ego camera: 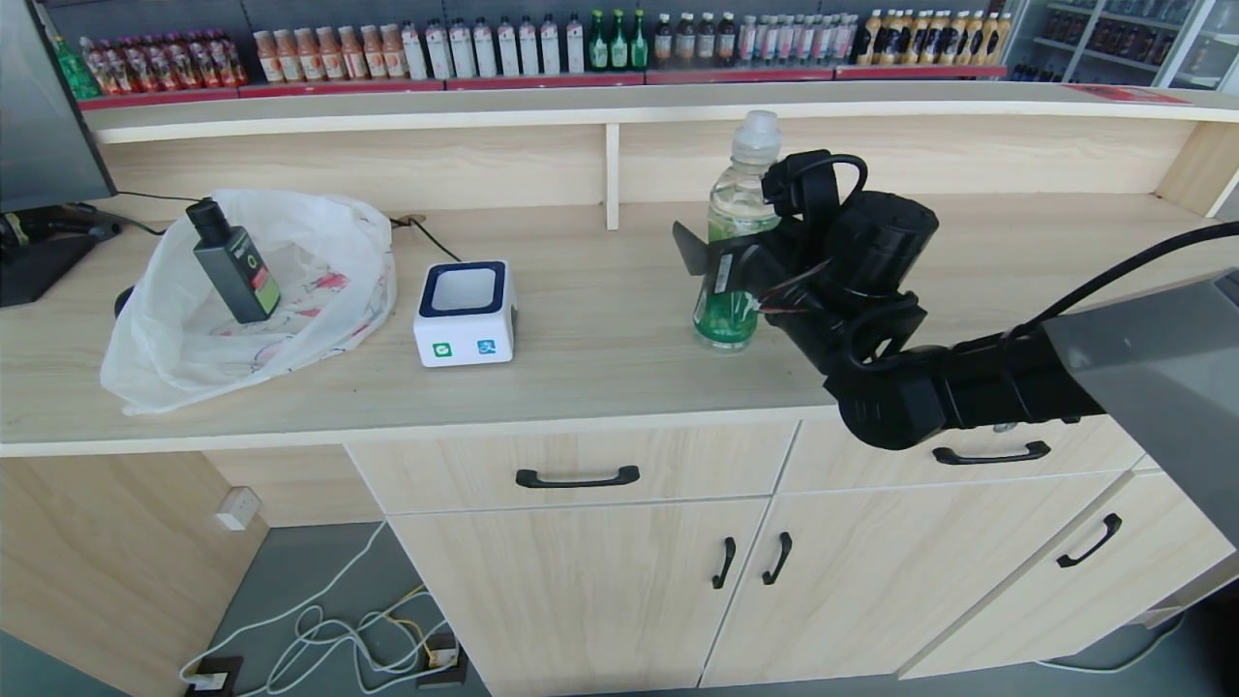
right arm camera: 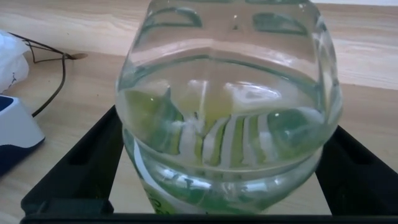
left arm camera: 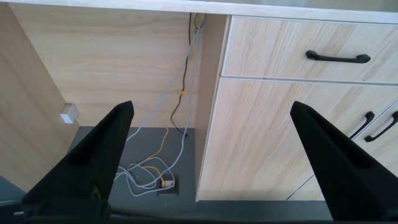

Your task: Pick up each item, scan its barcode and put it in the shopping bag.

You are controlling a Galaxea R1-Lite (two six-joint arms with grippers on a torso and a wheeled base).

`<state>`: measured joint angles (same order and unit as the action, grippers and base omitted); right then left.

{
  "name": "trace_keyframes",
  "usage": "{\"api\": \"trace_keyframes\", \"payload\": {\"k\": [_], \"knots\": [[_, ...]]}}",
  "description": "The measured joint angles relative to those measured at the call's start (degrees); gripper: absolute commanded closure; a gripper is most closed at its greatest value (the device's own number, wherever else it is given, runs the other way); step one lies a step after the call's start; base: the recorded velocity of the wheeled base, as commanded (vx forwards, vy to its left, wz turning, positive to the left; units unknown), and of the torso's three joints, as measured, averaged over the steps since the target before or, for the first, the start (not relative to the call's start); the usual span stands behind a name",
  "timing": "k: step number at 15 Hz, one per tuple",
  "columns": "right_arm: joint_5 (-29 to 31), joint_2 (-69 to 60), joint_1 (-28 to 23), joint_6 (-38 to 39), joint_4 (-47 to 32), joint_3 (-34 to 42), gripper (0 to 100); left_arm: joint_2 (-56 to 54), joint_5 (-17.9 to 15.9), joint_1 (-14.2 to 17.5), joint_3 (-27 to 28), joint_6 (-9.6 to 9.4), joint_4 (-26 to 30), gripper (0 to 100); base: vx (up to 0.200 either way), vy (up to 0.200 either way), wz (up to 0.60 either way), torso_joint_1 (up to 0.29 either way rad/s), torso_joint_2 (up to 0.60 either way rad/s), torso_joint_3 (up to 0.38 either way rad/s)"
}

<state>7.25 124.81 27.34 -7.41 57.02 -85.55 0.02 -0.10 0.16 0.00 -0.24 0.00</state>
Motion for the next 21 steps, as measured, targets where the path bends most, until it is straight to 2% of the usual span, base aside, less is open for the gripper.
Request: {"api": "trace_keyframes", "payload": {"k": [1, 2, 14, 21], "knots": [[0.0, 0.0, 0.0, 0.1, 0.0, 0.0, 0, 0.0, 0.0, 0.0, 0.0, 0.0, 0.0, 0, 0.0, 0.0, 0.0, 0.0, 0.0, 0.0], [0.0, 0.0, -0.1, 0.2, 0.0, -0.1, 100, 0.0, 0.0, 0.0, 0.0, 0.0, 0.0, 0, 0.0, 0.0, 0.0, 0.0, 0.0, 0.0], [0.0, 0.0, -0.6, 0.2, -0.1, -1.6, 100, 0.0, 0.0, 0.0, 0.0, -0.02, 0.0, 0, 0.0, 0.0, 0.0, 0.0, 0.0, 0.0], [-2.0, -1.0, -0.6, 1.2, -0.1, -1.6, 100, 0.0, 0.0, 0.0, 0.0, 0.0, 0.0, 0, 0.0, 0.0, 0.0, 0.0, 0.0, 0.0]]}}
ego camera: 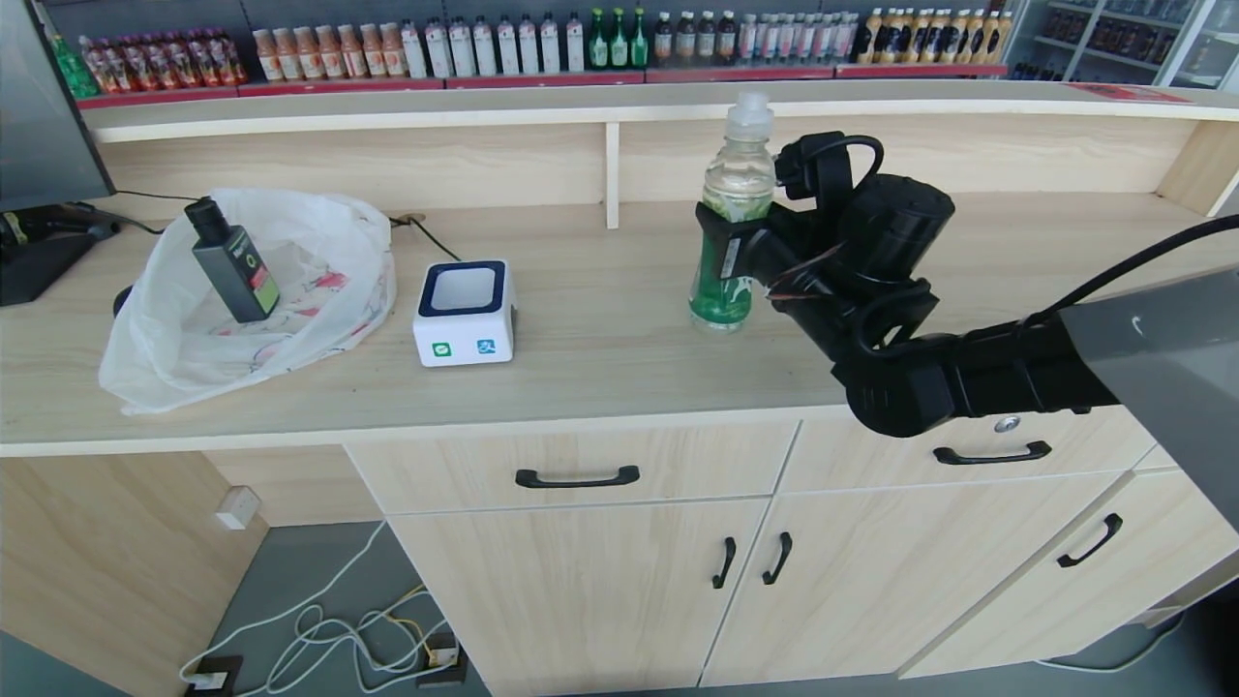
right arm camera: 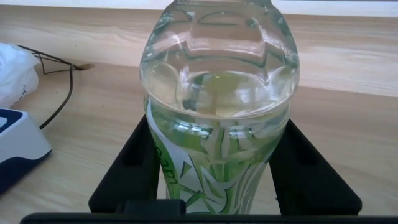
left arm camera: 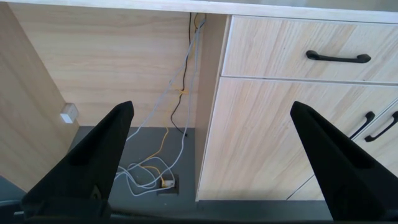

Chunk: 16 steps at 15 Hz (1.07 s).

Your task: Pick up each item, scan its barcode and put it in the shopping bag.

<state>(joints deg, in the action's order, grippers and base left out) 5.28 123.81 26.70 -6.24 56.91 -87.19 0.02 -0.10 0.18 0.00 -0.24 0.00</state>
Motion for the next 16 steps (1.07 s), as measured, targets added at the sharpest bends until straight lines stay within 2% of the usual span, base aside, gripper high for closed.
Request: {"api": "trace_keyframes", "payload": {"k": [9, 16], "knots": [[0.2, -5.2, 0.4, -0.2, 0.2, 1.2, 100, 0.0, 0.0, 0.0, 0.0, 0.0, 0.0, 0, 0.0, 0.0, 0.0, 0.0, 0.0, 0.0], [0.2, -15.0, 1.5, -1.0, 3.9, 13.3, 100, 0.0, 0.0, 0.0, 0.0, -0.02, 0.0, 0, 0.0, 0.0, 0.0, 0.0, 0.0, 0.0]]}}
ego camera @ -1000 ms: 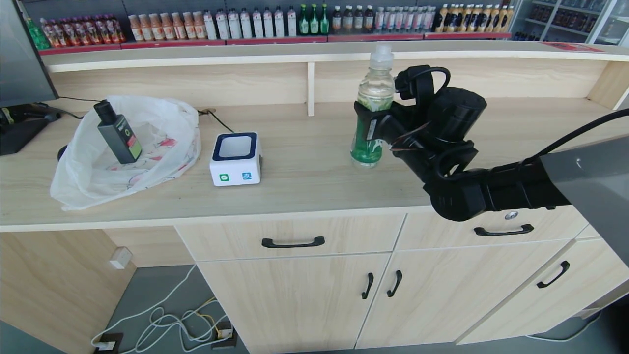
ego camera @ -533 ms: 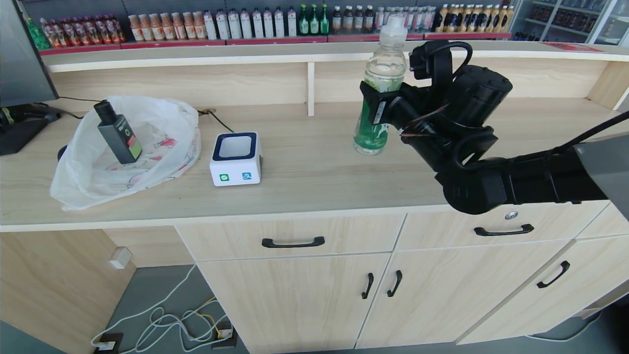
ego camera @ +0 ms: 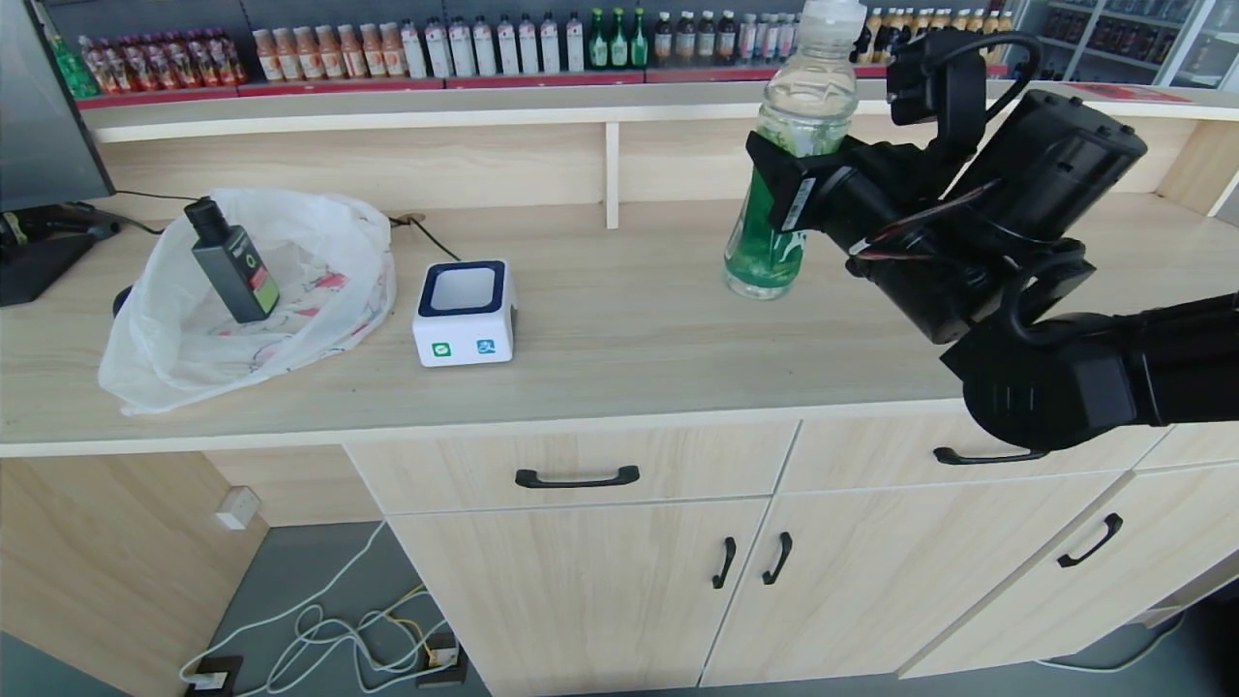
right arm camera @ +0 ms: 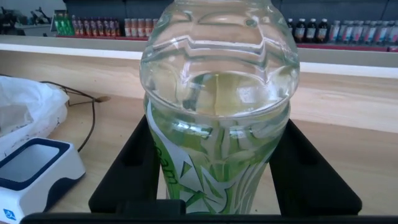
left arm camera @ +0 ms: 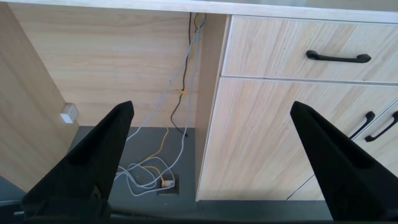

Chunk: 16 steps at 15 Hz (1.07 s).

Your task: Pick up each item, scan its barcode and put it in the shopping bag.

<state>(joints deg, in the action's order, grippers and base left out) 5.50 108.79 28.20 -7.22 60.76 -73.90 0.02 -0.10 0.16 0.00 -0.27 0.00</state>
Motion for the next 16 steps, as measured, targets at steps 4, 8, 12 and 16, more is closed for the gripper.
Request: {"api": "trace_keyframes", "payload": {"k": [4, 8, 12, 16], "knots": [[0.0, -5.5, 0.7, 0.0, 4.2, 8.0, 100, 0.0, 0.0, 0.0, 0.0, 0.0, 0.0, 0, 0.0, 0.0, 0.0, 0.0, 0.0, 0.0], [0.1, -9.1, 1.0, -0.7, 13.0, 17.3, 100, 0.0, 0.0, 0.0, 0.0, -0.02, 0.0, 0, 0.0, 0.0, 0.0, 0.0, 0.0, 0.0], [0.0, -11.4, 1.0, -1.0, 20.5, 25.8, 100, 0.0, 0.0, 0.0, 0.0, 0.0, 0.0, 0, 0.0, 0.0, 0.0, 0.0, 0.0, 0.0], [-0.2, -13.4, 1.9, -0.8, 24.5, 32.5, 100, 0.0, 0.0, 0.0, 0.0, 0.0, 0.0, 0, 0.0, 0.0, 0.0, 0.0, 0.0, 0.0]]}}
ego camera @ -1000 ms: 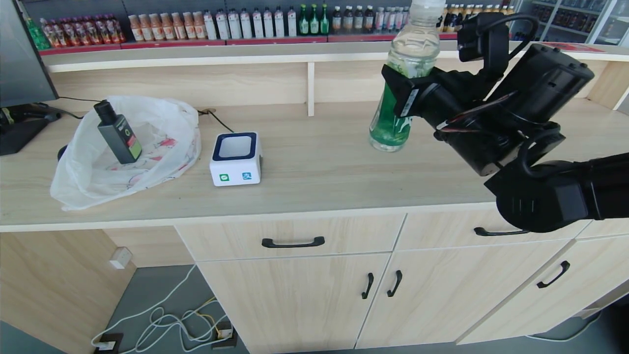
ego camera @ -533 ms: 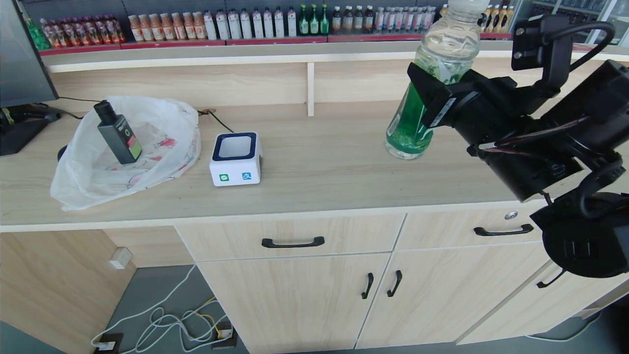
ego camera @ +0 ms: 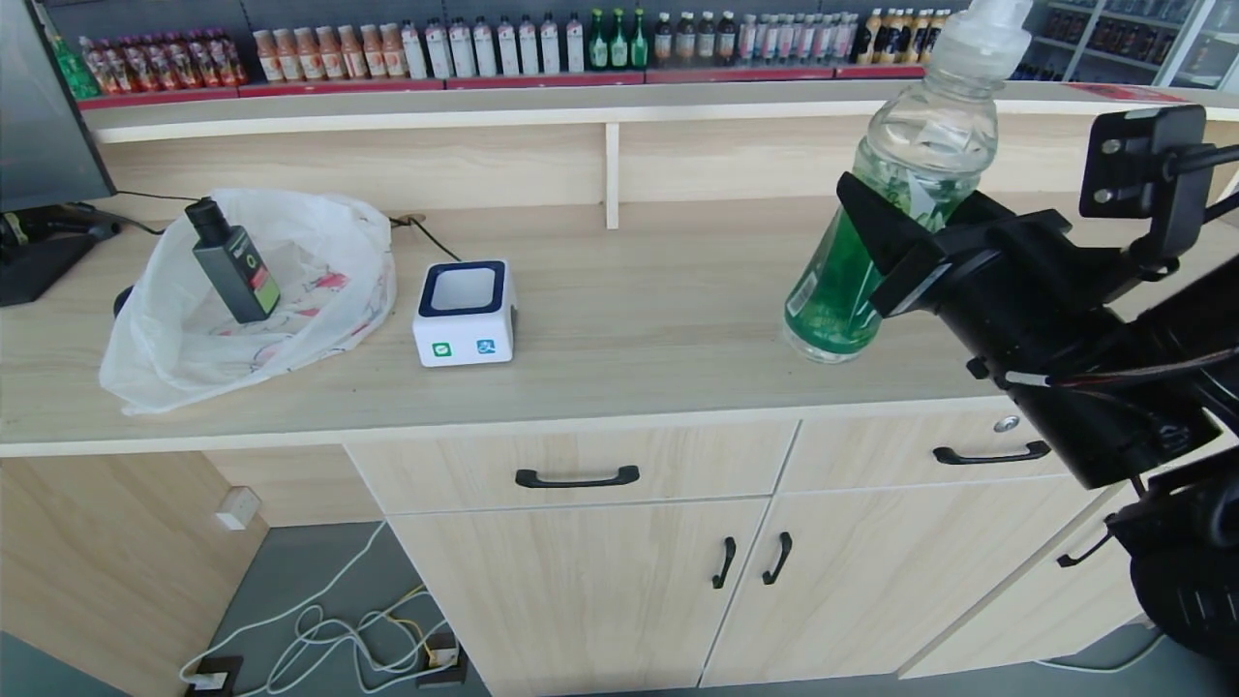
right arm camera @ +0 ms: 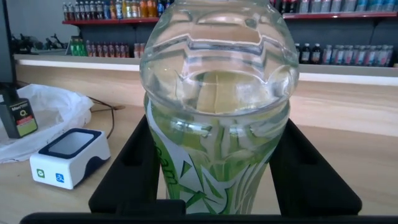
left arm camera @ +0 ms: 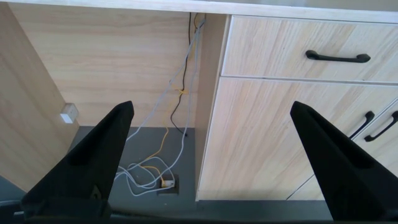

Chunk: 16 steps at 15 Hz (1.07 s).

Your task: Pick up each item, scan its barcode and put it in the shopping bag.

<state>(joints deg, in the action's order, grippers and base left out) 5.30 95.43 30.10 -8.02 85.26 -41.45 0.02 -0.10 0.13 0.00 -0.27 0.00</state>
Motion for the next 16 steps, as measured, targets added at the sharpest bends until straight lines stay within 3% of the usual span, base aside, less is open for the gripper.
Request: {"api": "trace_keyframes", "payload": {"k": [6, 11, 16], "knots": [[-4.6, -3.5, 0.8, 2.2, 1.3, 8.5, 100, 0.0, 0.0, 0.0, 0.0, 0.0, 0.0, 0, 0.0, 0.0, 0.0, 0.0, 0.0, 0.0], [-17.2, -6.4, 0.8, 10.3, 1.3, 11.4, 100, 0.0, 0.0, 0.0, 0.0, 0.02, 0.0, 0, 0.0, 0.0, 0.0, 0.0, 0.0, 0.0], [-23.5, -8.0, 0.8, 18.8, 1.4, 11.8, 100, 0.0, 0.0, 0.0, 0.0, 0.0, 0.0, 0, 0.0, 0.0, 0.0, 0.0, 0.0, 0.0]]}}
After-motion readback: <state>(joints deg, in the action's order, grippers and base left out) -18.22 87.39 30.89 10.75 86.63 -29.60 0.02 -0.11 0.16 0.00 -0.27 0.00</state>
